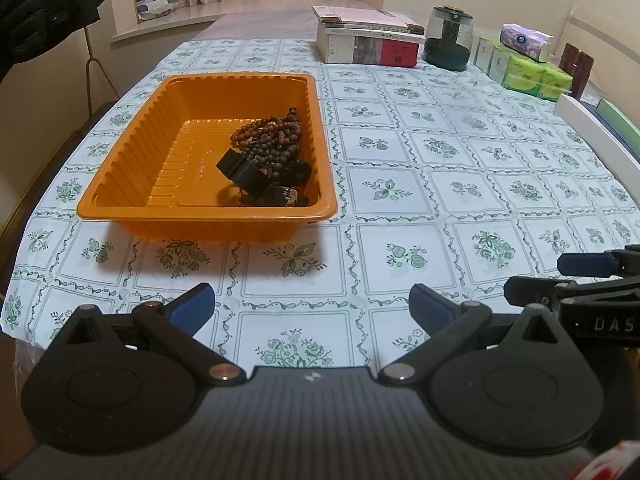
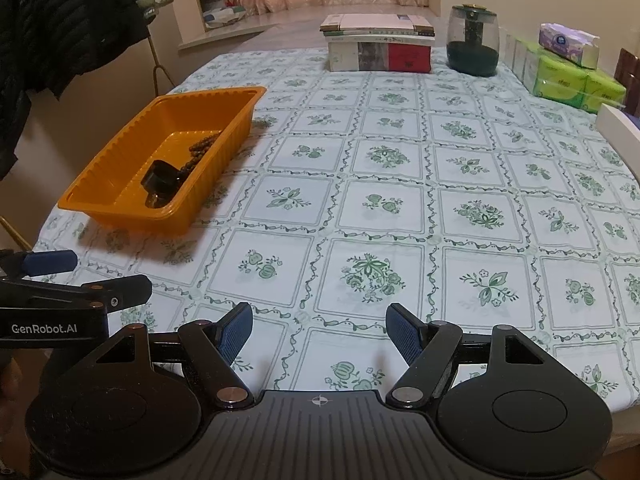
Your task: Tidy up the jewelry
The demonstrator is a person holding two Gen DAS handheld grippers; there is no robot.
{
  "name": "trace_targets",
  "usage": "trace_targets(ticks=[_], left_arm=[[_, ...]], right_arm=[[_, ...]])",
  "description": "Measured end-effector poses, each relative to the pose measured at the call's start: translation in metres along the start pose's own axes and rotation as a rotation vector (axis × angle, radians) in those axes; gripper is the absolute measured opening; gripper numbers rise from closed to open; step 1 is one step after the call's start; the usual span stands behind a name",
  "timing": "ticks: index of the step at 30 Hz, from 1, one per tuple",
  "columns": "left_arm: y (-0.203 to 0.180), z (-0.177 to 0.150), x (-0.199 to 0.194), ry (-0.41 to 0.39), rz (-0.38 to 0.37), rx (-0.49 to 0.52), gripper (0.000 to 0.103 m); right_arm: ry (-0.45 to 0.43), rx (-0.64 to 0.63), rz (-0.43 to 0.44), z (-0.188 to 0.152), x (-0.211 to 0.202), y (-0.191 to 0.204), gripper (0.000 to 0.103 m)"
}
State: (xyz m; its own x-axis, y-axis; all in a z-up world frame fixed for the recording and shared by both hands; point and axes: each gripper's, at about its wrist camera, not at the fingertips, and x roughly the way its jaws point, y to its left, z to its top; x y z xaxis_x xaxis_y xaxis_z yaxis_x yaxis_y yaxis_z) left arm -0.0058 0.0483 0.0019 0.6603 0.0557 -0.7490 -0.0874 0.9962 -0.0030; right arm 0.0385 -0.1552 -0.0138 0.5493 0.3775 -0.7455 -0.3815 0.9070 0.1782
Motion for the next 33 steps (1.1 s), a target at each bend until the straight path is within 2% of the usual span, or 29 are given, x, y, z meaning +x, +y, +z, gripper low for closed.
trace_targets(ticks=[33], left_arm=[[-0.0032,-0.0009,0.0019,0.006,0.000,0.017,0.103]], right_arm=[[0.000,0.007,-0.002,0.0001,0.0010,-0.0019,0.073]])
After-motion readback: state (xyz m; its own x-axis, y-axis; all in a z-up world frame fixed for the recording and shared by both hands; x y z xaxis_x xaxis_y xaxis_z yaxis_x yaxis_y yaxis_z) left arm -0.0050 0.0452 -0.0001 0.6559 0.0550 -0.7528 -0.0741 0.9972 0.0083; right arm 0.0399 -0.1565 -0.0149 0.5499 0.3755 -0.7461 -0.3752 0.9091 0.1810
